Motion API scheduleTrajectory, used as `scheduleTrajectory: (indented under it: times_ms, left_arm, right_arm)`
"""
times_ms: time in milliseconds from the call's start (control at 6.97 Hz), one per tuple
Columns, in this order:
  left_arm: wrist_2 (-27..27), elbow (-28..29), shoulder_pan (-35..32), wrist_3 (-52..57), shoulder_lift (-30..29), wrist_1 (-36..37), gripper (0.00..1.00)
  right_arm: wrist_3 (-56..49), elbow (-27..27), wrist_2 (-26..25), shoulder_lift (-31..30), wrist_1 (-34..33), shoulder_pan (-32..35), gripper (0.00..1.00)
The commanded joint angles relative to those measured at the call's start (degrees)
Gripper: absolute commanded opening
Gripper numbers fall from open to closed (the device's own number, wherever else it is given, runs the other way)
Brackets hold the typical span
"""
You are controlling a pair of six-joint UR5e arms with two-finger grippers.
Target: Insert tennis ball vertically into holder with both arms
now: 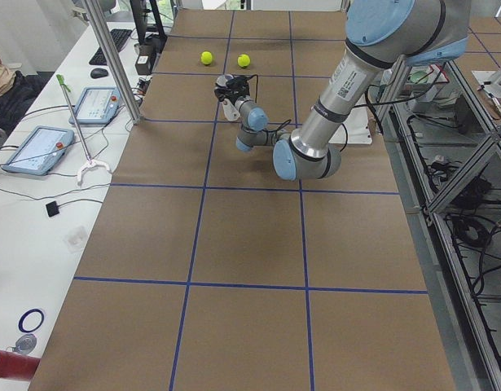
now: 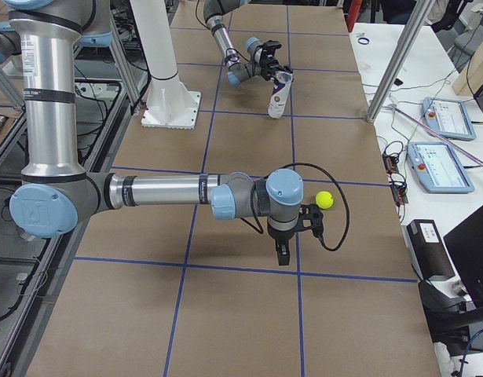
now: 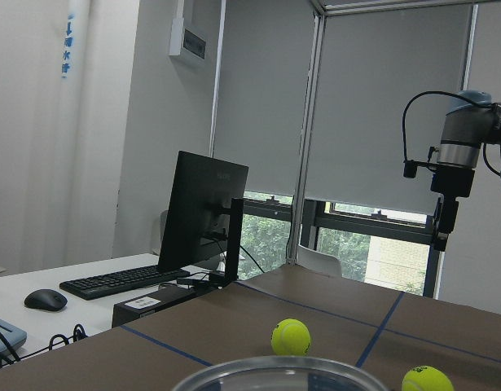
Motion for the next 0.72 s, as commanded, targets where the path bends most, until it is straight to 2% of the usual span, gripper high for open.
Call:
scheduleTrajectory:
  times_ms: [0,573]
  left_arm:
    - [1.95,0.06,-0.12,0.34,0.07,0.33,0.85]
    - [1.33,0.06,-0.48,4.18,1.30,0.33,0.85]
  right_arm:
    - [0.13,0.10,0.03,0.09,0.00,0.00,0.99]
    - [0.22,-0.07,0.03,0.44,0.00,0.00,0.99]
